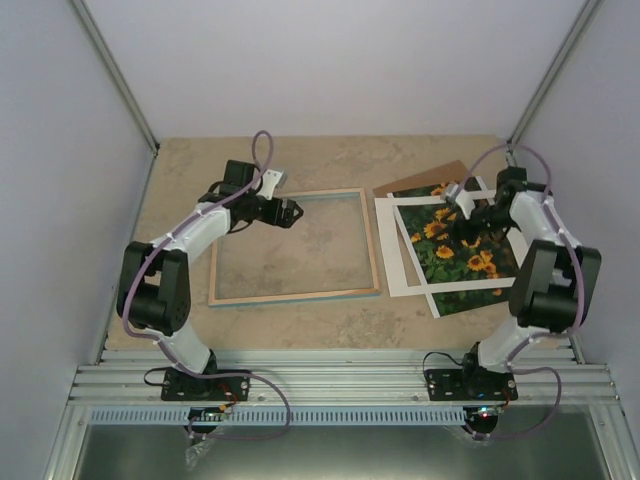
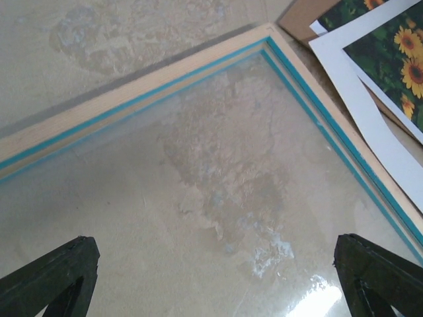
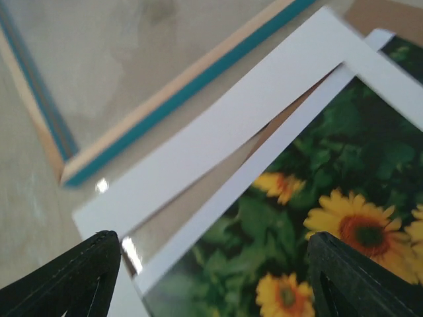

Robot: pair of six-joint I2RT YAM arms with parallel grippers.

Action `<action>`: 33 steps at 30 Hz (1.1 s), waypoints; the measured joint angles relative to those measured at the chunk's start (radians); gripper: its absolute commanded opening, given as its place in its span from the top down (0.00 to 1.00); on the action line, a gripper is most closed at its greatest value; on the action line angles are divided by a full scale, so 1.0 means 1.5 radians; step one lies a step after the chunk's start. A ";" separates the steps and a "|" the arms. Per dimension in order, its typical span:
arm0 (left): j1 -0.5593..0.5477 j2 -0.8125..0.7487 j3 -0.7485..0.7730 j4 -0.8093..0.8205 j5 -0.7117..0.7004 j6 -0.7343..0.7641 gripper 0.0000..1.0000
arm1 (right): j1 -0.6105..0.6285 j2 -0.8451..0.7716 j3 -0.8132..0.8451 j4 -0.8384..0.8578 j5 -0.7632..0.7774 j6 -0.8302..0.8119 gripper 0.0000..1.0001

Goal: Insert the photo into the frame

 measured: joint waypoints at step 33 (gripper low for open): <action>-0.282 0.509 0.582 0.036 -0.189 -0.512 0.02 | -0.057 0.076 0.021 0.108 0.050 0.098 0.30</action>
